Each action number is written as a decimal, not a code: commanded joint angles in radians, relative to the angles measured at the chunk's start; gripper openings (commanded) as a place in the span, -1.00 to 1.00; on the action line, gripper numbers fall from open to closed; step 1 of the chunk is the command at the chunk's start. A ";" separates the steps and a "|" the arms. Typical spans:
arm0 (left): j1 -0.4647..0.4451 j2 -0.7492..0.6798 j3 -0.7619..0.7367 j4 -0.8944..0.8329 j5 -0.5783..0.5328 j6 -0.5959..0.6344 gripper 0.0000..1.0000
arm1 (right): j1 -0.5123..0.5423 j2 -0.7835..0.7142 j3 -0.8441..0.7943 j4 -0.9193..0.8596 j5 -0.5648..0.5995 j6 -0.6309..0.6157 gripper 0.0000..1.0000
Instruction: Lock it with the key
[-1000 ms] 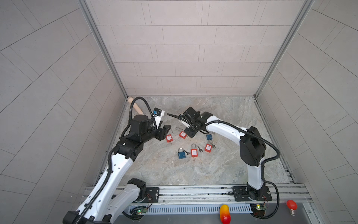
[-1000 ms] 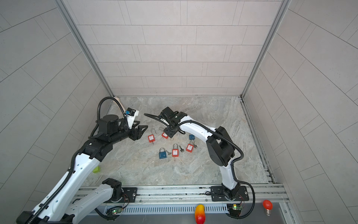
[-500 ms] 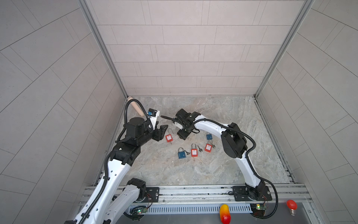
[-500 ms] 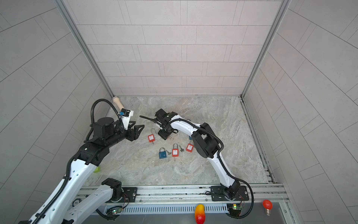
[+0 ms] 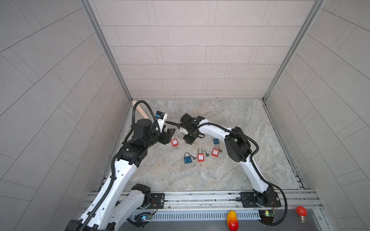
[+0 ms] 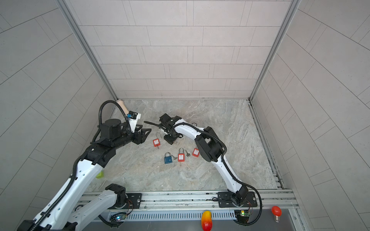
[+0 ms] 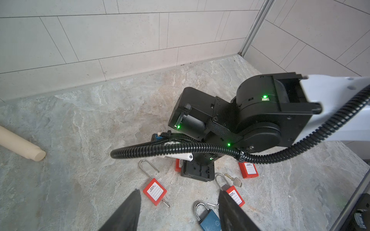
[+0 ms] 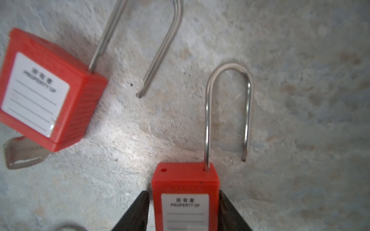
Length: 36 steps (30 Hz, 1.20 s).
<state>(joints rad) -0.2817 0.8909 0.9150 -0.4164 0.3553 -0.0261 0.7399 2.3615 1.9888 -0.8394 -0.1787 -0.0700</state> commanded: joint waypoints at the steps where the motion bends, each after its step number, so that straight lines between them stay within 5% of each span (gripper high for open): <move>1: 0.003 0.014 0.045 0.021 0.013 0.010 0.31 | 0.005 0.025 0.008 -0.038 -0.002 -0.005 -0.07; 6: 0.005 0.024 0.059 0.018 0.003 0.011 0.31 | 0.004 0.016 0.034 -0.061 -0.008 -0.016 -0.41; 14: 0.021 0.014 0.028 0.063 -0.007 0.023 0.31 | -0.059 -0.215 -0.025 -0.082 -0.116 -0.117 -0.58; 22: 0.021 0.074 -0.062 0.283 0.266 0.112 0.31 | -0.118 -0.423 -0.088 -0.220 -0.303 -0.421 -0.60; 36: 0.015 0.124 -0.111 0.350 0.636 0.301 0.31 | -0.142 -0.674 -0.238 -0.274 -0.491 -0.659 -0.65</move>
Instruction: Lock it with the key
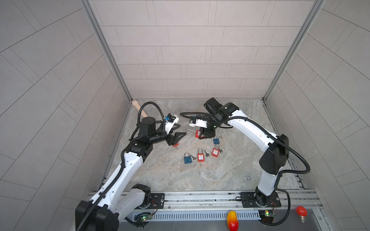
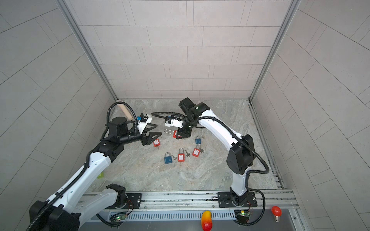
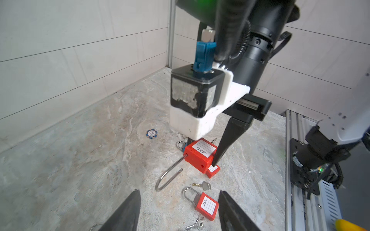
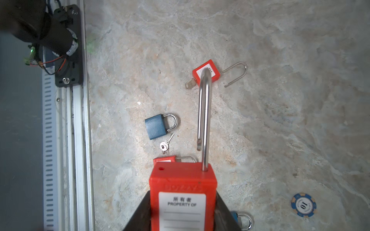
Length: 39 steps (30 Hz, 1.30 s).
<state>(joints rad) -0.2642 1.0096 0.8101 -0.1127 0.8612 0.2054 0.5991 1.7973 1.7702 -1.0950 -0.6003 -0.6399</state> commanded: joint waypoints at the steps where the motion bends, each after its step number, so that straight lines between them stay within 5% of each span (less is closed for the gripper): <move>1: -0.007 0.008 -0.005 0.049 0.145 0.067 0.31 | 0.000 -0.132 -0.045 0.002 -0.072 -0.093 -0.65; 17: -0.106 0.030 0.010 0.061 0.223 0.037 0.12 | 0.040 -0.343 -0.235 0.117 -0.055 -0.124 -0.68; 30: -0.128 0.054 0.015 0.061 0.240 0.040 -0.62 | 0.053 -0.389 -0.249 0.115 -0.034 -0.129 -0.69; 39: -0.153 0.073 0.030 0.060 0.247 0.041 -0.72 | 0.065 -0.370 -0.215 0.096 -0.008 -0.133 -0.70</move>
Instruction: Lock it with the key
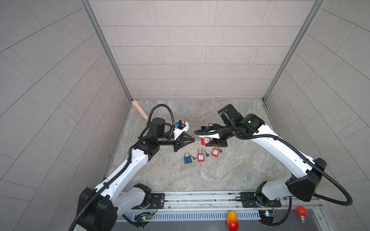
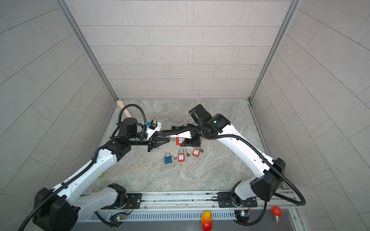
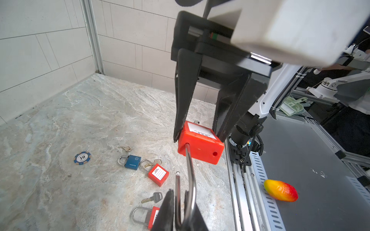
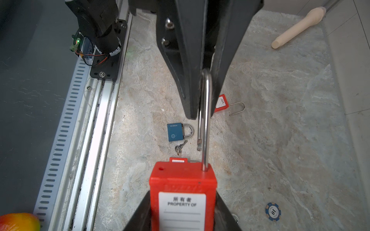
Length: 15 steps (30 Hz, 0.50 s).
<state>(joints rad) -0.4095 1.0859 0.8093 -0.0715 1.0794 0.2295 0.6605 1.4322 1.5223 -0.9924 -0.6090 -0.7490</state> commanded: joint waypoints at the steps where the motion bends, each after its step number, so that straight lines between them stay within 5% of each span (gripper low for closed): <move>1: -0.008 -0.003 0.031 0.019 0.028 0.018 -0.72 | 0.005 -0.004 0.035 -0.009 0.000 -0.024 -0.70; 7: -0.009 -0.001 0.036 0.019 0.028 0.012 -0.71 | 0.014 0.024 0.065 -0.035 0.012 -0.031 -0.70; 11: -0.011 -0.015 0.038 0.020 0.007 0.013 -0.42 | 0.020 0.034 0.071 -0.042 0.018 -0.035 -0.70; 15: -0.010 -0.038 0.026 0.020 -0.024 0.023 -0.34 | 0.022 0.037 0.069 -0.046 0.016 -0.035 -0.70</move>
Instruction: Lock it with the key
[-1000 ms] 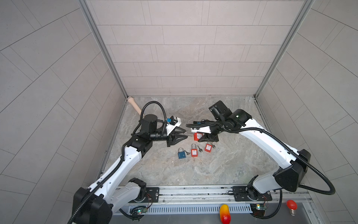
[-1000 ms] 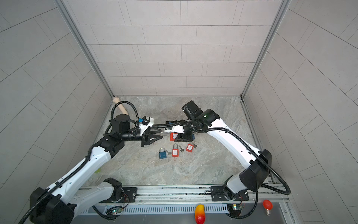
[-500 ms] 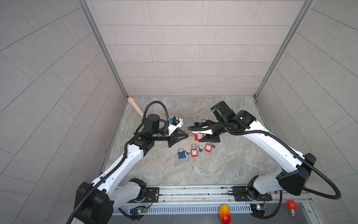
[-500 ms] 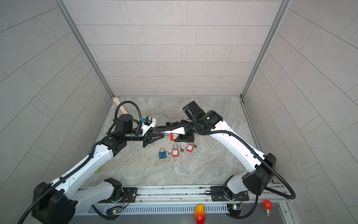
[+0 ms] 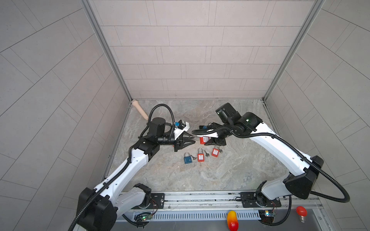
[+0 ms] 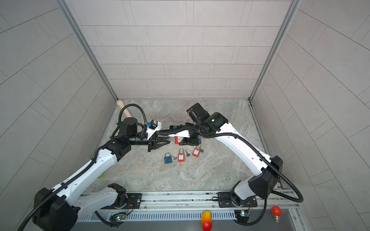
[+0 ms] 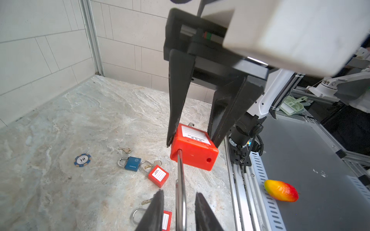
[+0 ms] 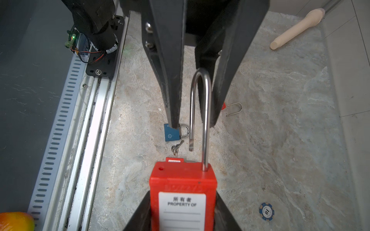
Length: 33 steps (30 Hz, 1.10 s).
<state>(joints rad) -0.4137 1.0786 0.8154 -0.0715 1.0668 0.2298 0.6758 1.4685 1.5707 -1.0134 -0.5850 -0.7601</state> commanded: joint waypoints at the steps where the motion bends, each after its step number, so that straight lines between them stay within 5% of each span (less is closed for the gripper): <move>1: -0.005 -0.037 0.016 0.018 -0.022 0.027 -0.33 | 0.007 0.000 0.019 -0.028 -0.011 -0.024 -0.70; 12: -0.016 -0.071 0.001 -0.014 -0.039 0.062 -0.55 | 0.007 -0.014 0.001 -0.028 -0.019 -0.019 -0.70; 22: -0.041 -0.044 0.019 -0.012 -0.013 0.048 -1.00 | 0.008 -0.011 0.004 -0.019 -0.005 -0.022 -0.68; 25: -0.048 -0.031 0.020 0.001 -0.005 0.020 -1.00 | 0.008 -0.010 0.003 -0.002 0.006 -0.022 -0.53; 29: -0.050 -0.030 -0.007 0.114 -0.009 -0.080 -1.00 | 0.009 -0.008 0.004 -0.005 0.033 -0.036 0.02; 33: -0.050 -0.030 -0.031 0.223 -0.019 -0.159 -1.00 | 0.002 -0.032 -0.014 -0.022 0.085 -0.036 0.24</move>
<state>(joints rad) -0.4576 1.0512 0.7959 0.0246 1.0229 0.1474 0.6807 1.4681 1.5696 -1.0321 -0.5316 -0.7815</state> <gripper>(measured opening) 0.052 0.612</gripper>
